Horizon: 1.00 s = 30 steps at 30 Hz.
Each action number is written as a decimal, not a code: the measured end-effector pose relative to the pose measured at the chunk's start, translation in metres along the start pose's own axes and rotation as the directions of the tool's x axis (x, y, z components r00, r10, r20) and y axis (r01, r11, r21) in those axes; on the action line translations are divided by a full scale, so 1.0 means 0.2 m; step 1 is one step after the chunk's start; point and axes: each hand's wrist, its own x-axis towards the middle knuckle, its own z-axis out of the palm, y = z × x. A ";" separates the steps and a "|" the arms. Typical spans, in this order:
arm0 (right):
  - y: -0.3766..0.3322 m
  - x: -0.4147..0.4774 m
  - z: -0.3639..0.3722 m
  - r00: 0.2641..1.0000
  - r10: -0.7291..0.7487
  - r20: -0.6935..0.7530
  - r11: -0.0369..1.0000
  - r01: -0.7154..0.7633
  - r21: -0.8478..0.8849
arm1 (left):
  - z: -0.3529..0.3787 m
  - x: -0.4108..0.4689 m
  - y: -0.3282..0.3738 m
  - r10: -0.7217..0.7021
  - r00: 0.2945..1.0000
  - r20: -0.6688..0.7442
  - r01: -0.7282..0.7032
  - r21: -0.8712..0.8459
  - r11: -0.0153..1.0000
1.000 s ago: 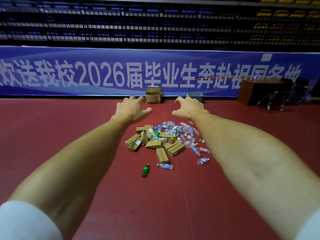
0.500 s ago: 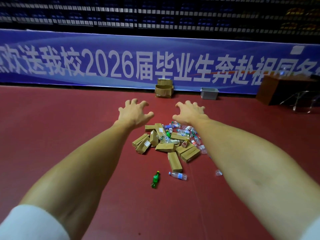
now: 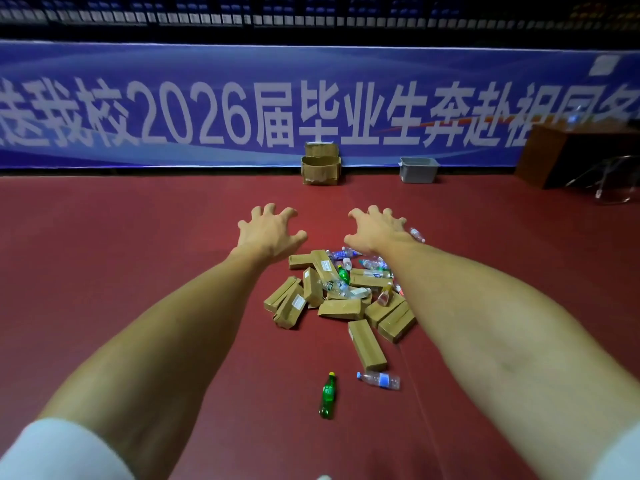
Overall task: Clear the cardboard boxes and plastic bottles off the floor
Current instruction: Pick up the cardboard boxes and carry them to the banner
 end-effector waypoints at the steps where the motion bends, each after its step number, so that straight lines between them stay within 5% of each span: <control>1: -0.01 0.12 0.01 1.000 0.001 0.000 1.000 -0.001 0.001 | 0.02 0.11 -0.03 0.001 1.000 -0.007 -0.001 0.008 1.000; 17: -0.24 1.82 0.07 0.999 -0.023 0.042 1.000 0.024 -0.012 | 0.26 1.70 -0.48 -0.016 1.000 0.018 0.015 0.022 1.000; 30: -0.86 3.04 0.29 0.989 0.107 0.102 0.994 -0.105 -0.023 | 0.57 2.89 -1.29 0.054 0.994 0.091 -0.052 -0.024 0.998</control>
